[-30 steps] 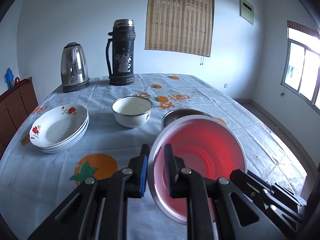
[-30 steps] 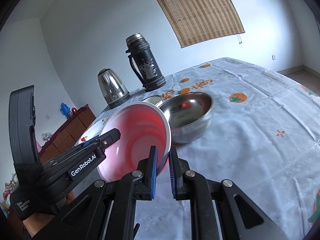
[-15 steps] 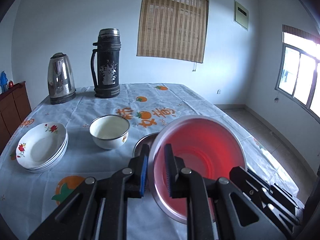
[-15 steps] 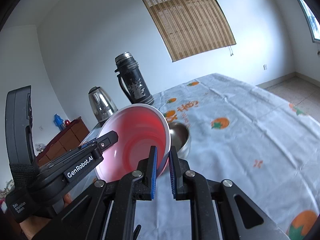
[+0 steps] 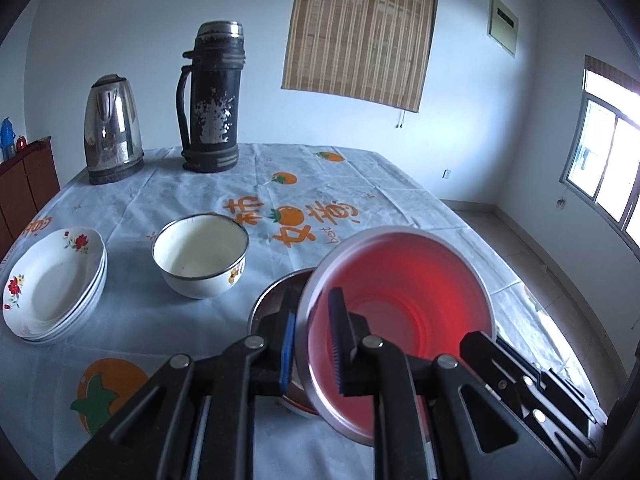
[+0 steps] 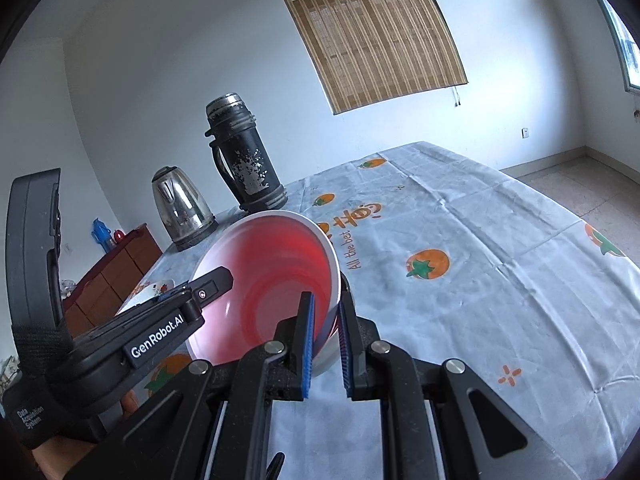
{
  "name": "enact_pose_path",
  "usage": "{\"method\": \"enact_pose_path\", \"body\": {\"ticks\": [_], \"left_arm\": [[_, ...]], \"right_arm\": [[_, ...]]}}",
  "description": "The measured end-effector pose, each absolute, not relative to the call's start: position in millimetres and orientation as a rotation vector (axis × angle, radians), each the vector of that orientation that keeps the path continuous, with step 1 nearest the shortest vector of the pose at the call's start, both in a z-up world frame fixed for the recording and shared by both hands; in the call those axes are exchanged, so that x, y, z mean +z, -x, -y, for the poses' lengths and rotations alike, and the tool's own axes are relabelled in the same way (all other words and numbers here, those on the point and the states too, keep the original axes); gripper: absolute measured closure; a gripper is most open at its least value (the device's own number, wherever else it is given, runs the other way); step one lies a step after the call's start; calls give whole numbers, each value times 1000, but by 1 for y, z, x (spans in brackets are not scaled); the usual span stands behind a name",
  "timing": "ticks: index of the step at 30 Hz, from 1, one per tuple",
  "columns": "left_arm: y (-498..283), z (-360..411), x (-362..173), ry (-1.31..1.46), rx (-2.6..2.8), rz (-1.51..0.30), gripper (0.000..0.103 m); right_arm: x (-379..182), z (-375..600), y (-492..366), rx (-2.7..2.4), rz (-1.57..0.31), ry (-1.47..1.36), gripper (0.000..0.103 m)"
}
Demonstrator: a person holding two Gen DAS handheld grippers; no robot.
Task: Organize plates and bowls
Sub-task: 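Lower the pink basin into the steel bowl and open both tools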
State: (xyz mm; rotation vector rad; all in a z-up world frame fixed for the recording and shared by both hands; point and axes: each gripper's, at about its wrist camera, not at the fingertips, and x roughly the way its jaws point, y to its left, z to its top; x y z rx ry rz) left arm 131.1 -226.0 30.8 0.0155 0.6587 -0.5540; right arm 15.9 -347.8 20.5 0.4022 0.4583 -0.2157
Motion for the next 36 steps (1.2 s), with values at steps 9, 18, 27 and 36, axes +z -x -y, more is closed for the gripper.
{"method": "enact_pose_path", "body": {"ticks": [9,18,27,36], "left_arm": [[-148,229,22,-1,-542,-692,89],[-162,230,5,4,-514,-750,89],[-165,233,-3,-18,-507,-756,89],[-165,233,-3,-29,-501,-744,89]], "right_arm": [[18,352,-34,-210,-476,-382,90],[6,351,-48,-200,-510,-383,90],[-1,352,-54,-202,-528,-391,90],[-5,353,-57,-206,-527,-400,90]]}}
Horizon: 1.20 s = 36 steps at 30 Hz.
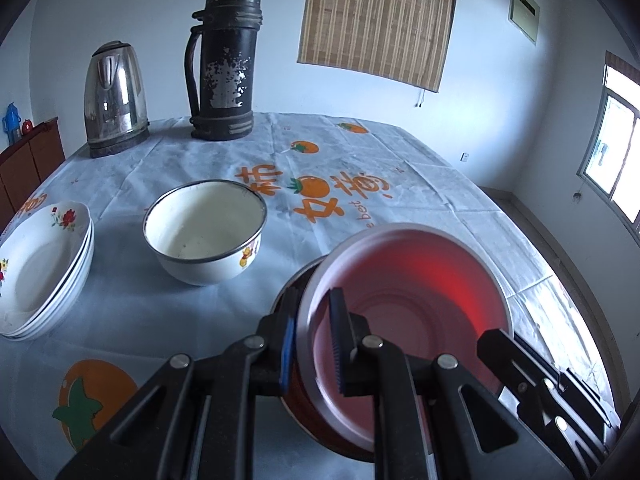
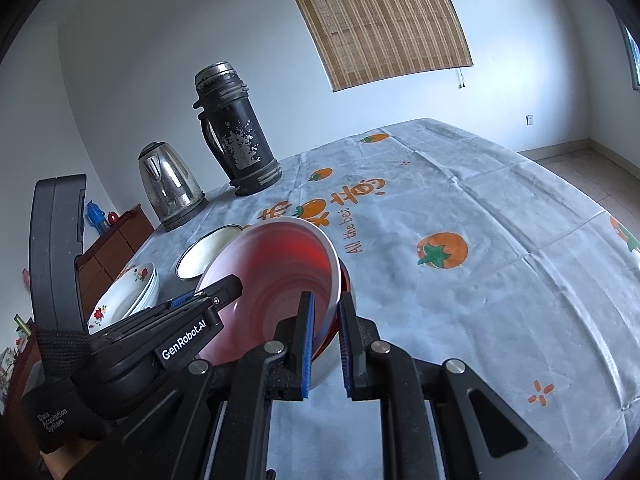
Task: Organize plates and bowls
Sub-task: 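Lower the pink basin into the steel bowl and open both tools, then withdraw both tools from the basin stack and move toward the white enamel bowl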
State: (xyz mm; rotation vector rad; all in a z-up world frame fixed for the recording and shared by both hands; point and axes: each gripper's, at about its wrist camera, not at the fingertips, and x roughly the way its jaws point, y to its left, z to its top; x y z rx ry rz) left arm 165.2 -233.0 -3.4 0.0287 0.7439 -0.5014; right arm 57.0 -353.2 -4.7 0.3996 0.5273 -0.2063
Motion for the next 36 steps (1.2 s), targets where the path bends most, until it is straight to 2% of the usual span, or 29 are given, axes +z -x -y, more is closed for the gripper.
{"method": "enact_pose_path", "body": {"ticks": [8,11,13,14,15,18,19,21,23,24,28,36], "left_arm": [[-161,234,-1,-51,-487,-713,86],[-160,233,1,-47,-489,-702,79],[-158,232,4,-52,-476,-684,62],[-156,230,6,-58,-453,-665,43],[-155,228,8,-54,-438,-643,31],[-154,220,16,-39,-405,-601,26],[-154,219,17,-36,-397,-596,24],[-156,215,19,-33,-383,-589,20],[-157,213,19,-30,-377,-588,16],[-158,211,19,-28,-375,-587,13],[-156,204,22,-38,-347,-559,5],[-147,193,23,-91,-321,-487,3]], "right_arm": [[-5,353,-56,-209,-520,-399,90],[-4,353,-57,-213,-518,-393,89],[-5,353,-58,-212,-519,-393,89],[-5,353,-58,-213,-521,-392,89],[-5,353,-58,-212,-520,-394,89],[-3,354,-56,-218,-506,-393,87],[-2,355,-54,-219,-497,-396,86],[0,357,-50,-232,-473,-400,75],[3,360,-45,-263,-435,-398,43],[5,360,-42,-277,-417,-395,39],[10,365,-32,-357,-359,-376,37],[5,383,-29,-427,-352,-425,37]]}}
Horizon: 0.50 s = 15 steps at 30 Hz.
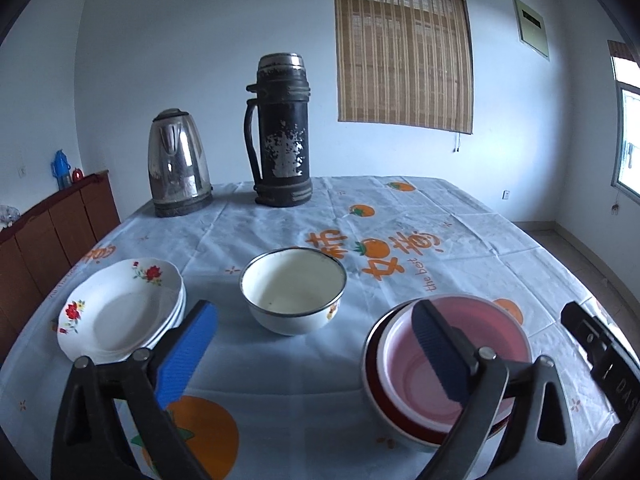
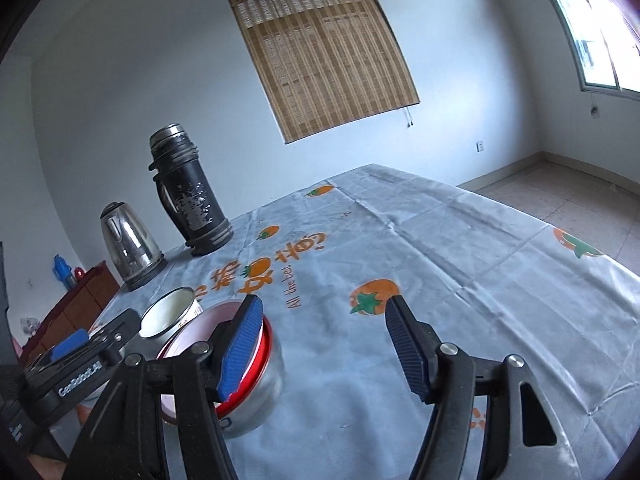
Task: Organize plates and bowls
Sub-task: 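Withdraw both tools from the basin stack and move toward the white enamel bowl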
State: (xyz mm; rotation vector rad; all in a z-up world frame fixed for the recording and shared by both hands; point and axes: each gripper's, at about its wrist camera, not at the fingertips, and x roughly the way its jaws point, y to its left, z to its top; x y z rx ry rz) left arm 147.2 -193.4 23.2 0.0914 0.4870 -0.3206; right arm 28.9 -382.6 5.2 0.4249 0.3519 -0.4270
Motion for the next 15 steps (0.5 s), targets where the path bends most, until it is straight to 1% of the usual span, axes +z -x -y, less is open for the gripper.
{"method": "enact_pose_path", "body": {"ticks": [15], "left_arm": [[-146,162,16,-79,-273,-481,3]], "right_arm": [[1,381,-26,-500,-352,-370,37]]}}
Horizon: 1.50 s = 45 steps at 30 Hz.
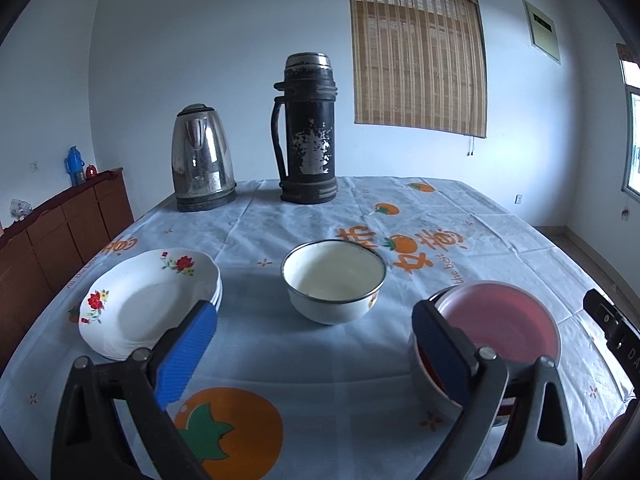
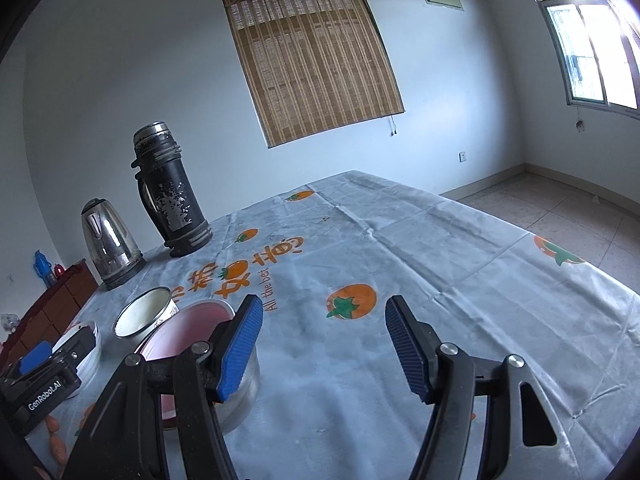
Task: Organize plates and bowls
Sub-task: 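Withdraw both tools from the basin stack and move toward the white enamel bowl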
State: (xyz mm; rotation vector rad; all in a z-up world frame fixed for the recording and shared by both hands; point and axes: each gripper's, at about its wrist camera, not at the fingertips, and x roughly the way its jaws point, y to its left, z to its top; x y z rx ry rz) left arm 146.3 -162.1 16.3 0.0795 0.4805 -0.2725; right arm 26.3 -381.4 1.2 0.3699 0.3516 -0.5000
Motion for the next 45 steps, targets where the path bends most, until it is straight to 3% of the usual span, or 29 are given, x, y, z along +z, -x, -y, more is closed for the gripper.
{"method": "enact_pose_path", "body": {"ticks": [45], "left_arm": [[-155,123,-3,-93,-252,-555,3]], "right_arm": [[5,301,-12,-386,-335,-333,37]]}}
